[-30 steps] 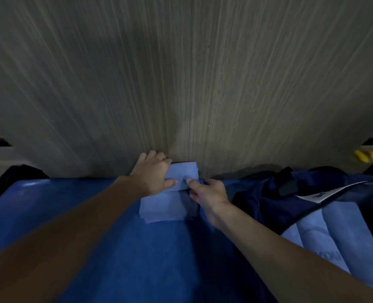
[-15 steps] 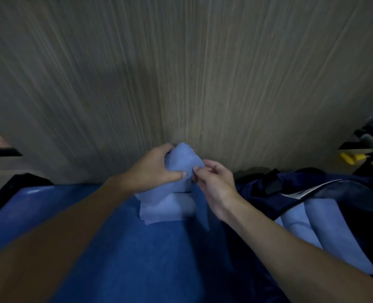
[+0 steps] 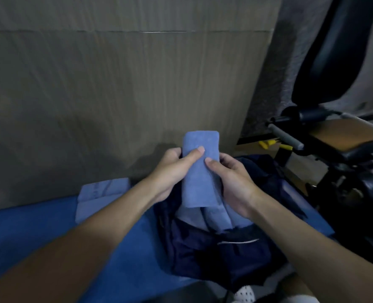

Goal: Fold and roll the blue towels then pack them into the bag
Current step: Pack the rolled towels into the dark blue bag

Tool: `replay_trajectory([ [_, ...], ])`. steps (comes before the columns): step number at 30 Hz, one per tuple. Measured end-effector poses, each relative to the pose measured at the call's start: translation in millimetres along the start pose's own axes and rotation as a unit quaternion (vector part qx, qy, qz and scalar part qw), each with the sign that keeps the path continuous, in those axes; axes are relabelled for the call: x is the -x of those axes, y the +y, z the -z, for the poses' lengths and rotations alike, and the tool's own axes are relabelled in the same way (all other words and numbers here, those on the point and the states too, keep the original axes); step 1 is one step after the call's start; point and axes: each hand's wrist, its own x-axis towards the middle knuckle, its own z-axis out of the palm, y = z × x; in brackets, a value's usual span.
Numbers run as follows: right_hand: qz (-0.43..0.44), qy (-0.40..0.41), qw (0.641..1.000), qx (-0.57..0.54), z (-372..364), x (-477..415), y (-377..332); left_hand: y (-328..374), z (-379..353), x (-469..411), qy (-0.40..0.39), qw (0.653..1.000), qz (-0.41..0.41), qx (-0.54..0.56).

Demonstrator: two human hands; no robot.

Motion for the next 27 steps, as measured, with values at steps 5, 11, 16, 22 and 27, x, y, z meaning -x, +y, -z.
replay_trajectory([
  [5,-0.025,0.098,0.992,0.080,66.7,12.2,-6.5,-17.3,-62.3,-13.4,0.005,0.999,0.047,0.000],
  [11,-0.004,0.203,0.956,0.214,118.5,10.6,10.4,-61.2,-101.6,-24.8,0.050,0.992,0.113,-0.005],
  [16,-0.026,0.289,0.892,0.346,160.2,-0.9,25.9,-88.1,-109.5,-30.9,0.135,0.984,0.105,-0.045],
  [22,-0.034,0.259,0.902,0.345,169.8,-10.7,40.2,-97.0,-115.5,-39.1,0.166,0.980,0.095,-0.046],
  [27,0.070,0.238,0.915,0.319,175.1,-4.1,38.4,-96.9,-122.8,-42.6,0.160,0.985,0.041,-0.051],
])
